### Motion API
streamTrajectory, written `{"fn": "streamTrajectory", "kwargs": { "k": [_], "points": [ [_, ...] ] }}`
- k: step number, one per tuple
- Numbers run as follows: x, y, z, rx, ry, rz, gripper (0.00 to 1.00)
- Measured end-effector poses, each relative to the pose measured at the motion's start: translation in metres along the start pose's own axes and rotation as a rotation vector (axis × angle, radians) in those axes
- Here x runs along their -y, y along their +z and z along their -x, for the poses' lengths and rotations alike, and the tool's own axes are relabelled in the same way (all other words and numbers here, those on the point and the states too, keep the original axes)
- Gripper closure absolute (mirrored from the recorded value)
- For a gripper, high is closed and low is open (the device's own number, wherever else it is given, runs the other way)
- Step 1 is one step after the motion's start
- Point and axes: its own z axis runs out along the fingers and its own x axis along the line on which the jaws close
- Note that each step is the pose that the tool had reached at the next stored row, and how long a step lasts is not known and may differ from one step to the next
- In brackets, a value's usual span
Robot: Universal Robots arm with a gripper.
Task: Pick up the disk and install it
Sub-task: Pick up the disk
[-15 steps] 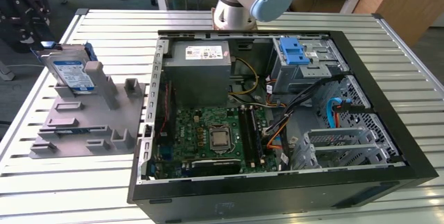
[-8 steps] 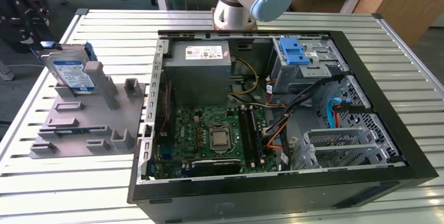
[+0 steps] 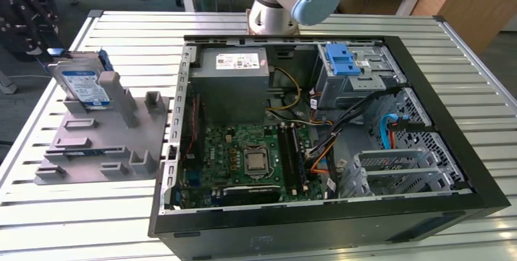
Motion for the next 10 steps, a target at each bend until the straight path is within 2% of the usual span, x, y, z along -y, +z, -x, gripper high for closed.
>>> {"fn": "streamTrajectory", "kwargs": {
  "k": [5,10],
  "points": [
    [0.0000,0.0055,-0.0001,-0.0016,0.000,0.0009,0.53],
    [-0.0001,0.0142,-0.0002,-0.0030,0.000,0.0047,0.53]
  ]
}}
